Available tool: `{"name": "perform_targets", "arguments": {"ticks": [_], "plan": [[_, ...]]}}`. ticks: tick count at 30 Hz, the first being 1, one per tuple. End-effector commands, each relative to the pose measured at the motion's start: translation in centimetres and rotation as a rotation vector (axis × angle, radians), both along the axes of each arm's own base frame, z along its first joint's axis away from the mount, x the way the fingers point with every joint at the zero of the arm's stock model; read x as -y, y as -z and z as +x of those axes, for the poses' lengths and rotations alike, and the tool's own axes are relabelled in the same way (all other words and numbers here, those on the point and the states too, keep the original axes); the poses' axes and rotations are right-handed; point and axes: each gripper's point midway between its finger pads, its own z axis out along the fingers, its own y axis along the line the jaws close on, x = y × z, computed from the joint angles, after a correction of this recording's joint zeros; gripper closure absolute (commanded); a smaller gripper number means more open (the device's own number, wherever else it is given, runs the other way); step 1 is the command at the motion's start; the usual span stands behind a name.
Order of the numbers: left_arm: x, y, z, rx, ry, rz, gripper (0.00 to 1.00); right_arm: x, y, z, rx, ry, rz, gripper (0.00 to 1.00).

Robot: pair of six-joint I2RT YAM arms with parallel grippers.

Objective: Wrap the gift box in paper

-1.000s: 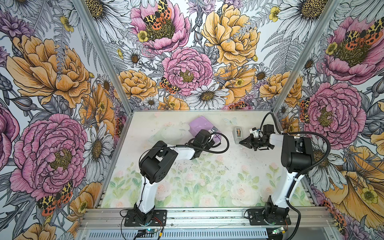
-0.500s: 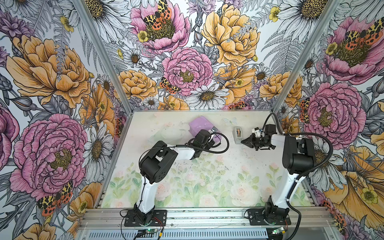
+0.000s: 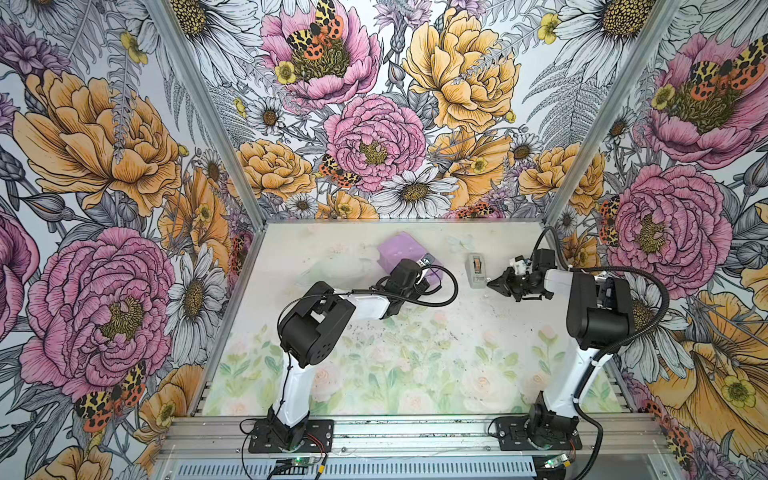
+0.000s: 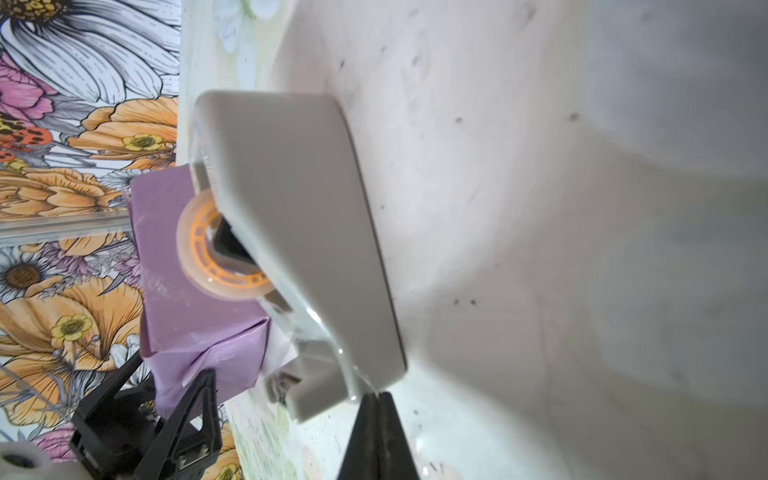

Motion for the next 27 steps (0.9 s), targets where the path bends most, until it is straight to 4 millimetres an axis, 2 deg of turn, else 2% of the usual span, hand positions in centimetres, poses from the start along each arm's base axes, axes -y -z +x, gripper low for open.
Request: {"name": "perform_targets", "arguments": {"ticks": [1, 4, 6, 11, 13, 15, 17, 21, 27], "plan": [[-2.8, 5.5, -2.0, -0.173, -0.015, 0.099, 0.25, 1.3, -0.3, 0.6, 0.030, 0.036, -0.075, 1.00], [-2.9, 5.6, -2.0, -0.173, -0.016, 0.100, 0.25, 1.2, -1.0, 0.8, 0.053, 0.022, -0.068, 1.00], [-2.8, 5.6, -2.0, -0.173, -0.015, 0.098, 0.25, 0.8, -2.4, 0.9, 0.107, -0.004, -0.068, 1.00], [-2.8, 5.7, -1.9, -0.176, -0.015, 0.094, 0.25, -1.6, -9.4, 0.7, 0.377, -0.110, -0.038, 1.00], [-2.7, 5.7, -1.9, -0.176, -0.015, 0.092, 0.25, -2.7, -11.6, 0.3, 0.472, -0.148, -0.031, 1.00], [-2.7, 5.7, -1.9, -0.175, -0.015, 0.092, 0.25, -4.1, -12.9, -0.2, 0.542, -0.188, -0.026, 1.00], [-2.6, 5.6, -1.8, -0.173, -0.016, 0.089, 0.25, -5.8, -13.3, -0.7, 0.593, -0.243, -0.019, 1.00], [-2.2, 5.6, -2.1, -0.184, 0.009, 0.075, 0.25, -9.5, -12.9, -1.2, 0.645, -0.338, 0.012, 1.00], [-2.1, 5.5, -2.1, -0.185, 0.015, 0.071, 0.25, -13.4, -11.5, -0.5, 0.681, -0.397, 0.031, 1.00]]}}
